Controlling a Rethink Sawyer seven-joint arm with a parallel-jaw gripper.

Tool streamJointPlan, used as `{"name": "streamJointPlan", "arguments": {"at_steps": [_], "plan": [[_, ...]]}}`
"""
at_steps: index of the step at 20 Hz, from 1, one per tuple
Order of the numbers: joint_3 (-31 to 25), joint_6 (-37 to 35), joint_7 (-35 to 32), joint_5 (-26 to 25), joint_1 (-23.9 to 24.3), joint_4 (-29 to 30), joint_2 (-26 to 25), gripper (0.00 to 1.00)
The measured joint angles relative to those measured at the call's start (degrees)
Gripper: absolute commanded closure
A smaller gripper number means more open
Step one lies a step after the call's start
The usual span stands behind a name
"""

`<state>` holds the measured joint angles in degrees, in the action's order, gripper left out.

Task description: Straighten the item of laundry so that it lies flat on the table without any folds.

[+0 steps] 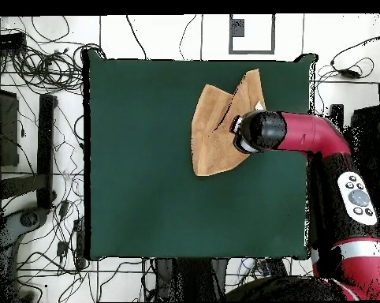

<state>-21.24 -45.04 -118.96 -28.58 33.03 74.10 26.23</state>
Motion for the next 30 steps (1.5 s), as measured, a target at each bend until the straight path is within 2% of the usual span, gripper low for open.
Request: {"name": "streamJointPlan", "arguments": {"at_steps": [5,17,30], "plan": [[-0.01,0.00,0.00,0.20,0.68,1.86,1.03,0.00],[0.01,0.00,0.00,0.20,4.44,7.19,7.05,0.00],[0.01,1.71,0.00,-0.42,4.33,7.40,7.30,0.00]]}}
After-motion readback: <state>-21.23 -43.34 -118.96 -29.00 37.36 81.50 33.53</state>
